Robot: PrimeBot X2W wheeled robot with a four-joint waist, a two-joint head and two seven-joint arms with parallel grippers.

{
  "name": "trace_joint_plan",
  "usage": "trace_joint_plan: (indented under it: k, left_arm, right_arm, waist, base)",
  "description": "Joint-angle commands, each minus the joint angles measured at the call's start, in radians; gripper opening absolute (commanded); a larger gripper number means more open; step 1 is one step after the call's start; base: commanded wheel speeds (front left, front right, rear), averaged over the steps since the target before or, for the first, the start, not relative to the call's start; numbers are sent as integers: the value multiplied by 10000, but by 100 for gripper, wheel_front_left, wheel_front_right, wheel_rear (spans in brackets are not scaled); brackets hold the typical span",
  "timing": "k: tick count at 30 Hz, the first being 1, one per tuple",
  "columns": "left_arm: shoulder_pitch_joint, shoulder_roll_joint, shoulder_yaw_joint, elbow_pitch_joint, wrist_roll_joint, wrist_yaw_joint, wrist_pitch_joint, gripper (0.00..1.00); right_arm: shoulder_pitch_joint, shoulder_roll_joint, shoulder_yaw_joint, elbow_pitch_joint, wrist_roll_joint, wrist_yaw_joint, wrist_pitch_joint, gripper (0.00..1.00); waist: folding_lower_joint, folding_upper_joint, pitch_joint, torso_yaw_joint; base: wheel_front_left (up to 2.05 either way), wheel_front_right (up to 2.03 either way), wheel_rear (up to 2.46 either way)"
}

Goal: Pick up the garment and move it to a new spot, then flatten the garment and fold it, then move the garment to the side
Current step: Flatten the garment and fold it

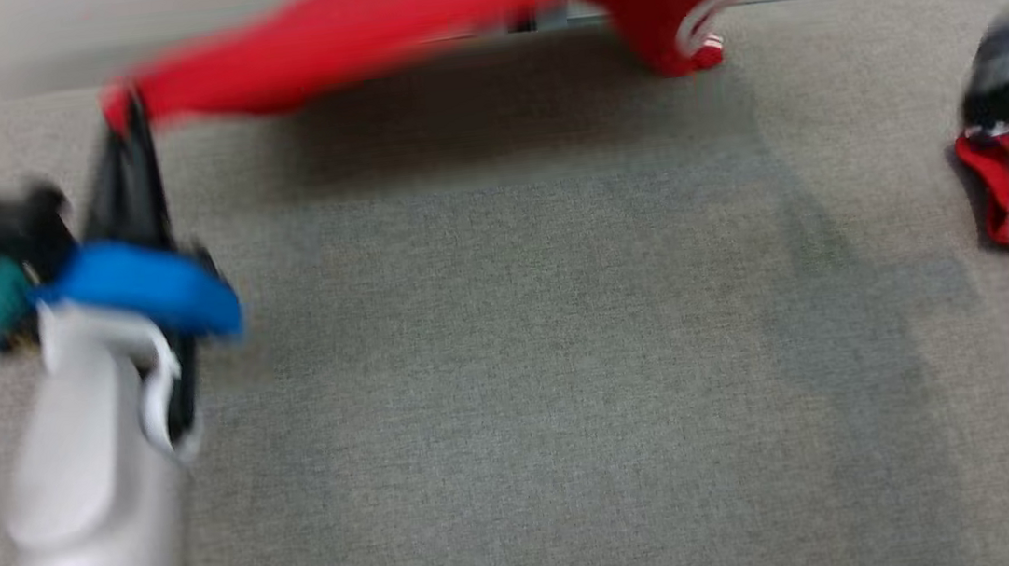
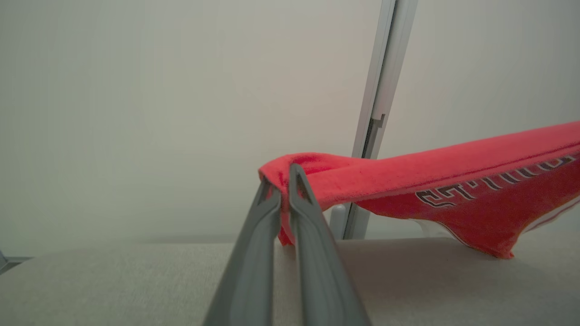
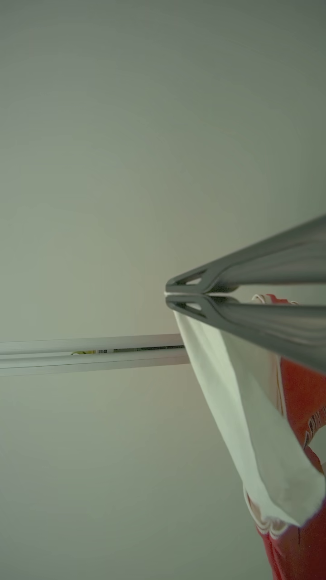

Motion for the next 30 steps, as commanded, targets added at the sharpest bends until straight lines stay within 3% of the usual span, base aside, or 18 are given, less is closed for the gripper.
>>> trace_joint_plan:
  k: [1, 7, 12, 21, 30]
  left_arm:
    - [604, -61, 95, 105, -48, -64, -44, 0]
    - [3623, -794, 344, 519, -82, -138, -47, 0]
    - [5539, -1327, 835, 477, 1, -150, -46, 0]
    - [7990, -1730, 1222, 220, 364, 80, -9, 0]
    - [9023, -1731, 1096, -395, 223, 280, -14, 0]
  right_arm:
    - [1020, 93, -22, -141, 222, -7, -36, 0]
    - [5355, 731, 418, -26, 1098, -5, -39, 0]
    - [7746, 1150, 497, 290, 1311, -5, -38, 0]
    - [10081, 1248, 409, 701, 862, -5, -36, 0]
    - [11143, 1286, 119, 635, 808, -8, -36, 0]
  waist:
    - [-2, 0, -95, -37]
    - [-2, 0, -534, -129]
    - [-2, 0, -1097, -209]
    - [-2, 0, -2198, -188]
    - [-2, 0, -2676, -14]
  base:
    - [0, 0, 0]
    - [0, 0, 0]
    - [0, 0, 0]
    - [0, 0, 0]
    - [0, 0, 0]
